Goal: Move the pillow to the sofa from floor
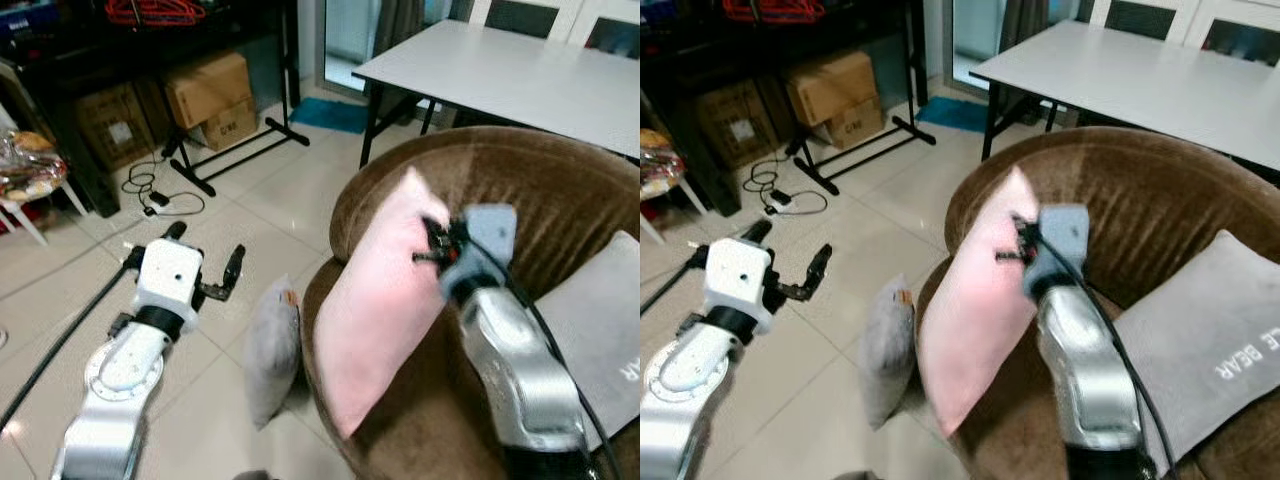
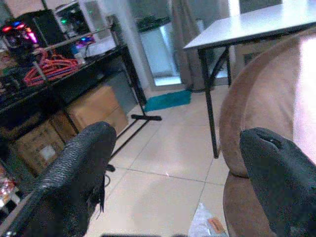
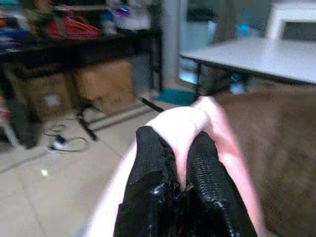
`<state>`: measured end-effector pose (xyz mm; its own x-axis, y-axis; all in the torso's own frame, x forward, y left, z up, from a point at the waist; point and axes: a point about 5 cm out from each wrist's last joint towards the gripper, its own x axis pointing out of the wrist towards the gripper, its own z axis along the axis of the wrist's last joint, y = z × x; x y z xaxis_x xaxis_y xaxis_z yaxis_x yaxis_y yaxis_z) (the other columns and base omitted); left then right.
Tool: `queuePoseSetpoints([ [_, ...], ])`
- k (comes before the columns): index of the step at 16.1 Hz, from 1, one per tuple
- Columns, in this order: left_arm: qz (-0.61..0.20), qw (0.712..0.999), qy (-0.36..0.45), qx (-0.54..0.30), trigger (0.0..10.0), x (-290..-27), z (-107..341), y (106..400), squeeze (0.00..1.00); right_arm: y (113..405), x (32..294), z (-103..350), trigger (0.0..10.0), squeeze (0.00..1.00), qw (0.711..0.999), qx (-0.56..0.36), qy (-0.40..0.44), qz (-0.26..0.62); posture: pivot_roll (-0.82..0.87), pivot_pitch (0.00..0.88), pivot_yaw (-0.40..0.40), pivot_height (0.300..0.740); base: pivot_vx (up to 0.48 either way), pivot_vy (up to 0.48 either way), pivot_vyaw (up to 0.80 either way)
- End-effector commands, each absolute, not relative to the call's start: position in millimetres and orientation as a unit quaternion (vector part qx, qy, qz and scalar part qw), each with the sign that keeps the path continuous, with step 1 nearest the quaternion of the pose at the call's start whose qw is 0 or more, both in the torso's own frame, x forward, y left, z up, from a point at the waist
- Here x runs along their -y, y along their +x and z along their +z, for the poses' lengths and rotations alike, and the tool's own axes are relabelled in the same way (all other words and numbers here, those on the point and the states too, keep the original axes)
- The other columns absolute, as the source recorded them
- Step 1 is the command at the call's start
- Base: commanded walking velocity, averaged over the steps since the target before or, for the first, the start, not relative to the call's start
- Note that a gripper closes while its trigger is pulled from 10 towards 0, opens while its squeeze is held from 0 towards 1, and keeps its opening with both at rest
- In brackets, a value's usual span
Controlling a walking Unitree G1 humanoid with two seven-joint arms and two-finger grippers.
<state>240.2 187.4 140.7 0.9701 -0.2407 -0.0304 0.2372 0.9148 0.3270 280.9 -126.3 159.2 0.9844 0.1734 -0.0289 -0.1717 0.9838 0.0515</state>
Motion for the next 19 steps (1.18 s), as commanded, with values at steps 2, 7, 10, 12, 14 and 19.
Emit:
queuePoseSetpoints([
  [2,-0.177,0.967,0.184,-0.022,10.0,-185,133,236,0.53,287,112,173,10.0,0.0,0.992,-0.008,0.012,0.128,0.03,0.0,0.005,0.74,0.0,0.0,0.0],
  [7,-0.262,0.94,0.213,-0.054,10.0,-185,129,234,0.53,319,90,191,10.0,0.0,0.985,-0.001,0.056,0.161,0.04,0.0,0.003,0.74,0.0,0.0,0.0],
  [10,-0.274,0.935,0.219,-0.054,10.0,-187,132,234,0.53,344,94,197,10.0,0.0,0.989,0.009,0.067,0.135,0.06,0.0,-0.005,0.74,0.0,0.0,0.0],
  [12,-0.285,0.933,0.214,-0.054,10.0,-187,134,232,0.53,356,110,191,10.0,0.0,0.994,-0.001,0.06,0.095,0.07,0.0,-0.01,0.74,0.0,0.0,0.0],
  [14,-0.294,0.933,0.202,-0.057,10.0,-187,136,227,0.54,362,129,185,10.0,0.0,0.997,-0.011,0.048,0.058,0.08,0.0,-0.012,0.74,0.0,0.0,0.0],
  [19,-0.328,0.924,0.186,-0.063,10.0,-182,136,221,0.53,367,200,151,10.0,0.0,0.996,-0.077,-0.021,-0.039,0.08,0.0,0.0,0.74,0.0,0.0,0.0],
])
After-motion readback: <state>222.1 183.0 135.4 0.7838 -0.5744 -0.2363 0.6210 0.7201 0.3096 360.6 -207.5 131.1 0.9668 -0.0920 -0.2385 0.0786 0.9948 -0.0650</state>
